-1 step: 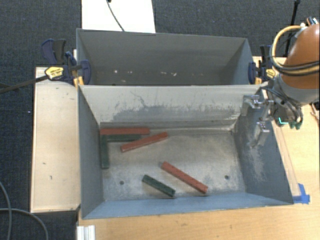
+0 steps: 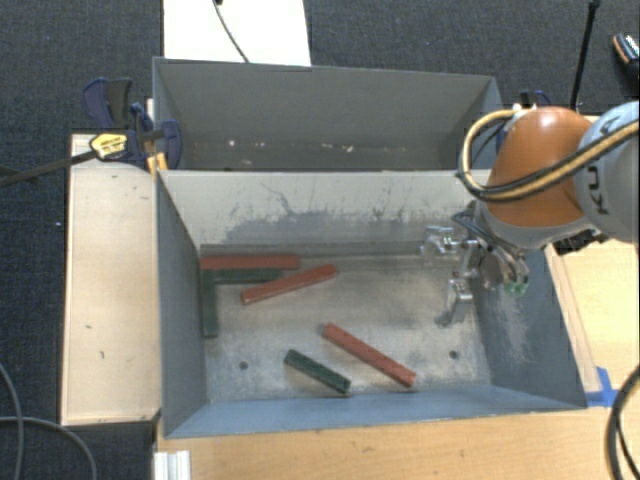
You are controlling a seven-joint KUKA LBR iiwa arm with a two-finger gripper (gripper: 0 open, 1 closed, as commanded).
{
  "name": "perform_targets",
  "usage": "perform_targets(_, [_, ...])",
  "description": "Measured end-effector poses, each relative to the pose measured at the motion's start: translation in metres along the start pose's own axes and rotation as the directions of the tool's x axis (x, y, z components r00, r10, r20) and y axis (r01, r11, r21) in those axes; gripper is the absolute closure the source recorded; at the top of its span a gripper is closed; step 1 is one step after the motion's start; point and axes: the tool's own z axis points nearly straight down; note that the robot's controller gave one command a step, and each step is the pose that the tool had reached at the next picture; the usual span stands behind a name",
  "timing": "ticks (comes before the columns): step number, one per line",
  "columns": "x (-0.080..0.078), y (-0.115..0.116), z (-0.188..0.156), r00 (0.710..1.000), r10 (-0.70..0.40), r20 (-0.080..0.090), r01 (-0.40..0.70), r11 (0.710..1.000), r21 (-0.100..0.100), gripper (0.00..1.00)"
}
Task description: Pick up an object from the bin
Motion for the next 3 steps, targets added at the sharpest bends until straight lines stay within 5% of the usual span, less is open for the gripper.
perform_targets(1, [0.044,0.06,0.0,1.0,-0.024,0.002,0.024,1.0,0.0,0.0])
perform_targets(2, [0.089,0.089,0.053,0.997,-0.078,0.002,0.078,0.997,0.002,0.0])
perform_targets(3, [0.087,0.087,0.051,0.997,-0.081,0.008,0.081,0.997,0.004,1.0])
